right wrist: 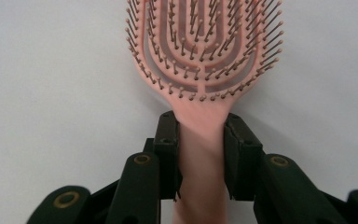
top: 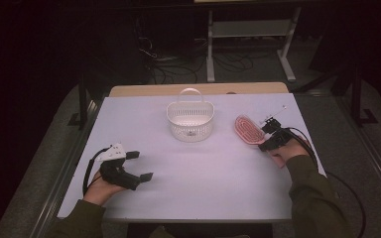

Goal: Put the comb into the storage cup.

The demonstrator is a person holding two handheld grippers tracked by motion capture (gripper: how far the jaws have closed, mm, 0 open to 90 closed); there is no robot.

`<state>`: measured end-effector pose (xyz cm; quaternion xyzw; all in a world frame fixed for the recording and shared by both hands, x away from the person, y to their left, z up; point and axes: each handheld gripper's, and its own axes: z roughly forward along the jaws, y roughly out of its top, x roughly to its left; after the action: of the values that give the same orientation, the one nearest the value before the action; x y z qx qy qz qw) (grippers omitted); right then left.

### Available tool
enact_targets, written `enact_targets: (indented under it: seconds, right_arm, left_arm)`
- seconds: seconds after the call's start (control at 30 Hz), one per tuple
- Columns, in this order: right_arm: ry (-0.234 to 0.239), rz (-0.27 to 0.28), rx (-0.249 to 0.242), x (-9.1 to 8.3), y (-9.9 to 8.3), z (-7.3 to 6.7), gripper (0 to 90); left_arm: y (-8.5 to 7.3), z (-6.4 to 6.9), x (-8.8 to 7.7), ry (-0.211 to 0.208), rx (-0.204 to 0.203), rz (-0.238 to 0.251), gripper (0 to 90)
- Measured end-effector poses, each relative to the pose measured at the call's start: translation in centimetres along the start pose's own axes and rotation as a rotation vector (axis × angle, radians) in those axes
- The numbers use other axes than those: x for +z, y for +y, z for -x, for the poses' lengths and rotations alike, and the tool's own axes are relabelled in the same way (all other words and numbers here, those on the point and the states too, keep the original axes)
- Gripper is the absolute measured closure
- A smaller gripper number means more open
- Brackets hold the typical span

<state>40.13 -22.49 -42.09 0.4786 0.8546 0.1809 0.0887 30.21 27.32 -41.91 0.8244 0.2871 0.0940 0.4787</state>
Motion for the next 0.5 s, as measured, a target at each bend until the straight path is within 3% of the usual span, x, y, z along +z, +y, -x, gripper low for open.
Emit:
enact_targets:
  seconds: [0.5]
  right_arm:
    - [0.047, 0.127, 0.035, -2.3, -0.5, 0.7, 69.2]
  left_arm:
    - [0.0, 0.0, 0.0, 0.000, 0.002, 0.000, 0.2]
